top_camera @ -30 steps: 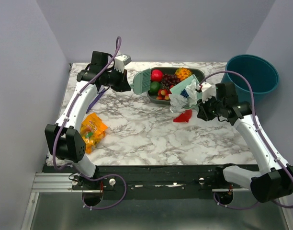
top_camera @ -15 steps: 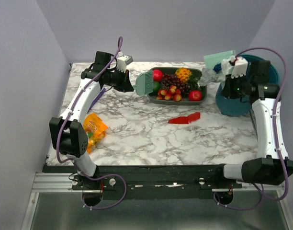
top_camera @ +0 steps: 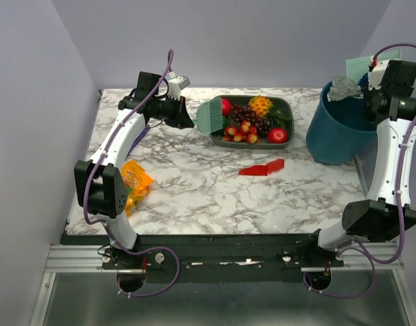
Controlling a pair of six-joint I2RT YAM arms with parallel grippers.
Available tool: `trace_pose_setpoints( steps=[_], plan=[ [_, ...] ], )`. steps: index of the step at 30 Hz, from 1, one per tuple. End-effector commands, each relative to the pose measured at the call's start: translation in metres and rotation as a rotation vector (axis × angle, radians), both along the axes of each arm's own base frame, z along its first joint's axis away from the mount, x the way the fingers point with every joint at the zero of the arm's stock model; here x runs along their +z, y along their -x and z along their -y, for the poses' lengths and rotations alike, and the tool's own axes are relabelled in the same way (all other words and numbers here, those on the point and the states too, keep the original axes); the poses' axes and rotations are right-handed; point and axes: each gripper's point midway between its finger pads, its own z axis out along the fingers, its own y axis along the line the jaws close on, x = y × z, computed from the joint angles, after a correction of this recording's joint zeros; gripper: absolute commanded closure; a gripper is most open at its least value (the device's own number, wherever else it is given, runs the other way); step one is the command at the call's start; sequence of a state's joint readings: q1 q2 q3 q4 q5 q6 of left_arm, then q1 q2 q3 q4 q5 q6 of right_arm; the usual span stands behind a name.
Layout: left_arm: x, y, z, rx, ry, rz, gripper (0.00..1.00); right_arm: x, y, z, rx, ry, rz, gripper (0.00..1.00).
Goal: Sweep away the paper scraps from the table
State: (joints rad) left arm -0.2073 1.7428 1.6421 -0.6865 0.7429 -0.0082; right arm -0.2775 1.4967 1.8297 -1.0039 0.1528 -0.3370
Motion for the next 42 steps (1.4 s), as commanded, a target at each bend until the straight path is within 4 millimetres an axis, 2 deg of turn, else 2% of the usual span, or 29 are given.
trace_pose_setpoints(
  steps=[1,3,5,7,8,9,10,11,12,14,15,23,26,29,31,32,33,36,38,39,40,41,42],
  plan=[
    [0.019,-0.006,0.014,-0.033,0.074,0.026,1.00,0.018,0.018,0.052,-0.109,0.281,-0.131,0.99],
    [0.020,-0.009,0.016,-0.037,0.084,0.030,1.00,0.023,0.022,0.064,-0.103,0.389,-0.202,1.00],
    [0.019,-0.011,0.017,-0.037,0.086,0.029,1.00,0.028,0.025,0.066,-0.101,0.451,-0.253,0.99],
    [0.022,-0.013,0.018,-0.039,0.088,0.037,1.00,0.037,0.032,0.071,-0.089,0.584,-0.353,1.00],
    [0.021,-0.014,0.019,-0.041,0.087,0.037,1.00,0.029,0.029,0.077,-0.090,0.648,-0.388,0.99],
    [0.023,-0.015,0.019,-0.041,0.090,0.040,1.00,0.042,0.035,0.085,-0.071,0.787,-0.470,0.99],
    [0.024,-0.014,0.021,-0.047,0.094,0.040,1.00,0.055,0.044,0.086,-0.079,0.866,-0.456,1.00],
    [0.023,-0.014,0.022,-0.050,0.096,0.036,1.00,0.085,0.035,0.090,-0.149,0.959,-0.314,1.00],
    [0.026,-0.014,0.023,-0.056,0.099,0.039,1.00,0.070,0.033,0.091,-0.062,1.069,-0.421,0.99],
    [0.024,-0.014,0.025,-0.064,0.096,0.035,1.00,0.093,0.037,0.089,-0.092,1.156,-0.354,0.99],
    [0.027,-0.014,0.028,-0.070,0.098,0.039,1.00,0.095,0.038,0.090,-0.091,1.165,-0.364,1.00],
    [0.036,-0.014,0.036,-0.096,0.092,0.056,1.00,0.105,0.033,0.089,-0.099,1.165,-0.320,1.00],
    [0.035,-0.009,0.036,-0.107,0.082,0.054,1.00,0.111,0.035,0.087,-0.104,1.145,-0.272,0.99],
    [0.031,-0.005,0.035,-0.125,0.050,0.075,1.00,0.114,0.035,0.080,-0.079,1.034,-0.187,1.00],
    [0.027,-0.002,0.037,-0.135,0.037,0.075,1.00,0.108,0.039,0.081,-0.066,1.060,-0.243,1.00],
    [0.026,0.000,0.037,-0.139,0.034,0.074,1.00,0.115,0.040,0.083,-0.092,1.097,-0.217,1.00],
    [0.026,0.001,0.039,-0.144,0.031,0.074,1.00,0.101,0.035,0.083,-0.049,1.135,-0.255,0.99],
    [0.025,0.005,0.043,-0.159,0.023,0.080,1.00,0.115,0.038,0.076,-0.060,1.120,-0.133,1.00],
    [0.026,0.005,0.043,-0.163,0.016,0.090,1.00,0.112,0.039,0.067,-0.014,1.047,-0.095,1.00],
    [0.026,0.006,0.045,-0.168,0.016,0.093,1.00,0.107,0.029,0.055,0.027,0.914,0.035,0.99],
    [0.024,0.007,0.045,-0.169,0.014,0.088,1.00,0.125,0.030,0.044,0.051,0.839,0.123,0.99],
    [0.023,0.007,0.047,-0.173,0.015,0.087,1.00,0.102,0.032,0.033,0.125,0.743,0.075,0.99],
    [0.023,0.008,0.048,-0.178,0.015,0.087,1.00,0.096,0.023,0.008,0.227,0.610,0.164,1.00]
  ],
)
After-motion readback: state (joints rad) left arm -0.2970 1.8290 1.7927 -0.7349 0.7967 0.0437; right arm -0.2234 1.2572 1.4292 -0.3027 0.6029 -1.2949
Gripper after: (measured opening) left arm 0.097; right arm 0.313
